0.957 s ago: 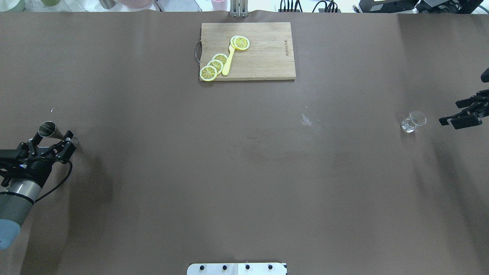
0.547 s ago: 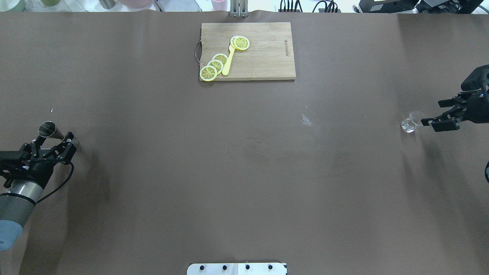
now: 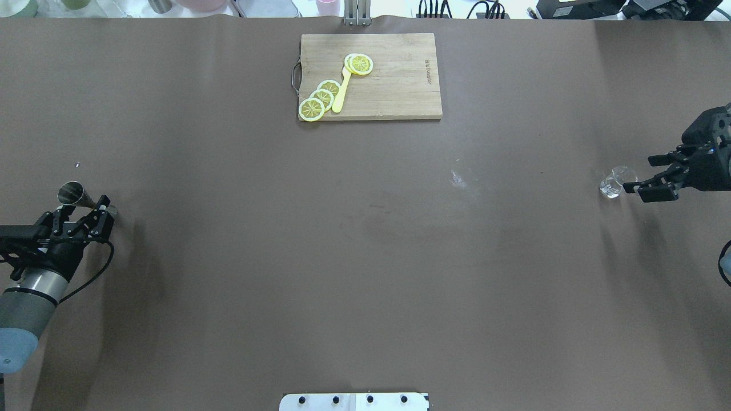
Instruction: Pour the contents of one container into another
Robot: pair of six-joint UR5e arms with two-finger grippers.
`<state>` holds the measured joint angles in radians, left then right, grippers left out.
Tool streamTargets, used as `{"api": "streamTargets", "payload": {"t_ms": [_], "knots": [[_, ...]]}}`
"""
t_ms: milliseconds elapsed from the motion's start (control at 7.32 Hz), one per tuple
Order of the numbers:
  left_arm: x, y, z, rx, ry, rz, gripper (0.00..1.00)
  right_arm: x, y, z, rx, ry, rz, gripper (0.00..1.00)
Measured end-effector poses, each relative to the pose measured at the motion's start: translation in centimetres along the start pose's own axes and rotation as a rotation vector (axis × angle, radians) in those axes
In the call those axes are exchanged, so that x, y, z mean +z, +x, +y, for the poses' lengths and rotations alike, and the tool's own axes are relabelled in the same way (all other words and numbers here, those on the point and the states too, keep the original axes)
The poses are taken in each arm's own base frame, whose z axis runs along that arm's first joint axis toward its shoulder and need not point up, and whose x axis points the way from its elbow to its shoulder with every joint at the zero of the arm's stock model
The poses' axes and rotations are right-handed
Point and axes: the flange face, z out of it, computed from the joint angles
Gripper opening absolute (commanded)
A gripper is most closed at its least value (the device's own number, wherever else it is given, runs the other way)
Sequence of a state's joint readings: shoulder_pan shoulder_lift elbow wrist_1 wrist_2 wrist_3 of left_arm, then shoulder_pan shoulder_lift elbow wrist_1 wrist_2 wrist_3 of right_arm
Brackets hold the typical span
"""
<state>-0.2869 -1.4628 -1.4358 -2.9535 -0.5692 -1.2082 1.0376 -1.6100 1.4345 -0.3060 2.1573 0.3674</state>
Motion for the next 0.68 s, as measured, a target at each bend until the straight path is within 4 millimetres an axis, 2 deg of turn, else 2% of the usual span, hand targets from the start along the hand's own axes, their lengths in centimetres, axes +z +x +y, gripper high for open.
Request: {"api": "streamTargets", "payload": {"t_ms": [410,683], "knots": [[0.1,0.4,0.0,0.000,0.001,0.002,0.35,1.4,-0.8,-0.2,-0.002,0.028,-0.007,0.99],[0.1,0.4,0.0,0.001,0.000,0.002,0.32,1.7,-0.8,-0.8,-0.007,0.037,-0.005,0.99]]}}
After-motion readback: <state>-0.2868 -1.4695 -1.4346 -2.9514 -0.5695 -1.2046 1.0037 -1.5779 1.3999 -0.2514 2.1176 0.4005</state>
